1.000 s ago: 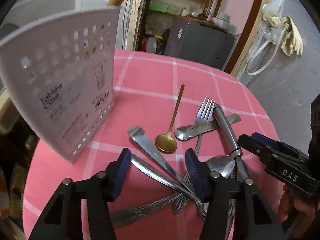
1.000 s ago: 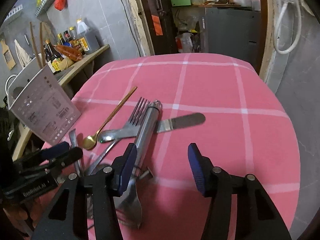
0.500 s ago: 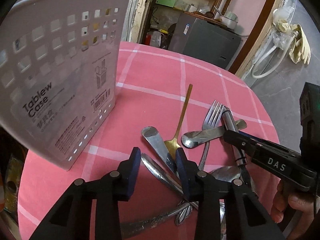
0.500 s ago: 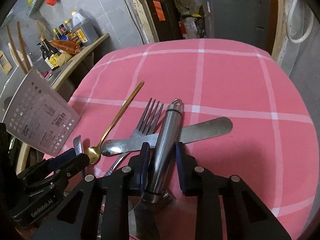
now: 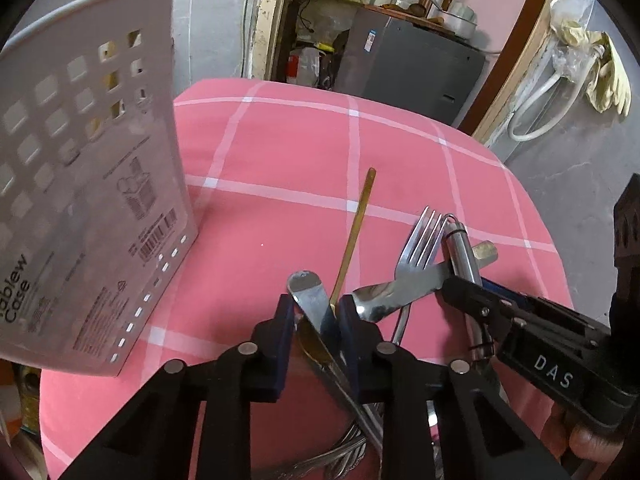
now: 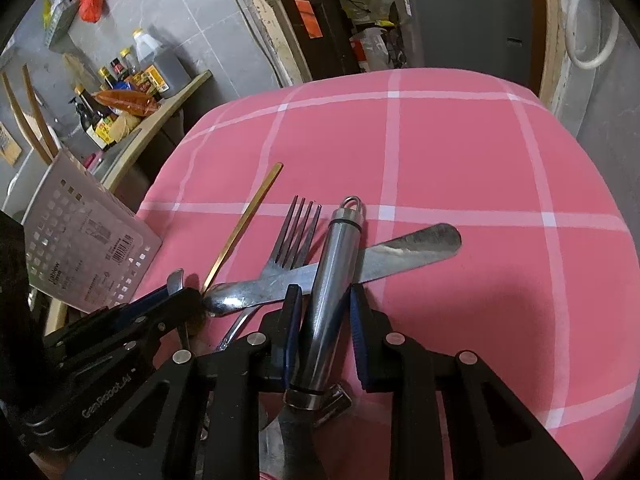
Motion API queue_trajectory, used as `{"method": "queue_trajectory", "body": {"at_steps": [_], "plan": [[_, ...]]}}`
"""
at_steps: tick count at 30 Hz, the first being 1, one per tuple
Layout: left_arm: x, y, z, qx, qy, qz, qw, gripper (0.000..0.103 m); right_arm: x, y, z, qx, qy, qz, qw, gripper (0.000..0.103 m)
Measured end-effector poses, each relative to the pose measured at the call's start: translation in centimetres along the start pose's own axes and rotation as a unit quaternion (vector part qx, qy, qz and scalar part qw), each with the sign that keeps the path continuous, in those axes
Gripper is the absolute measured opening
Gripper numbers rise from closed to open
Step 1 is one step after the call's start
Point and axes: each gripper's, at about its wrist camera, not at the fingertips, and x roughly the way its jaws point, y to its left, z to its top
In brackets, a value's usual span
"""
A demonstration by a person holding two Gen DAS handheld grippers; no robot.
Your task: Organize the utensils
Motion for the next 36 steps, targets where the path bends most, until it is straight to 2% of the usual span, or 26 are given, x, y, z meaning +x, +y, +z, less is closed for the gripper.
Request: {"method": "queue_trajectory", "body": {"at_steps": [4, 9, 15, 19, 27, 36], "plan": [[-0.6, -0.2, 0.0, 0.002, -0.013, -0.013, 0.9998, 0.018, -0.6, -0.8, -0.7, 0.015, -0.002, 0.011, 1.000, 0.018], [-2.0, -0.3, -0.6, 0.010, -0.043, -0.050, 0.9978, 0.009, -1.5, -1.6, -1.9, 0.024, -0.005, 0.019, 1.000, 0.016], [-3.4, 0.1, -0.8, 0.014, -0.062, -0.085, 0.9944, 0.007, -1.6, -2.1, -2.6, 0.029, 0.008, 0.035, 0.999, 0.016], [-3.7, 0.0, -0.7, 0.028, -0.061, -0.085, 0.9941, 0.006, -1.0, -1.5, -1.8, 0.019, 0.020, 0.022, 0.999, 0.016], [-3.9, 0.1, -0.9, 0.022, -0.056, -0.081, 0.9949, 0.006, 0.1, 0.0, -0.5, -0.004, 0.029, -0.018, 0.999, 0.017], [-3.9, 0.0, -0.9, 0.019, -0.056, -0.084, 0.9947, 0.005, -0.7, -0.1, -1.0, -0.016, 0.013, -0.021, 1.000, 0.016]]}}
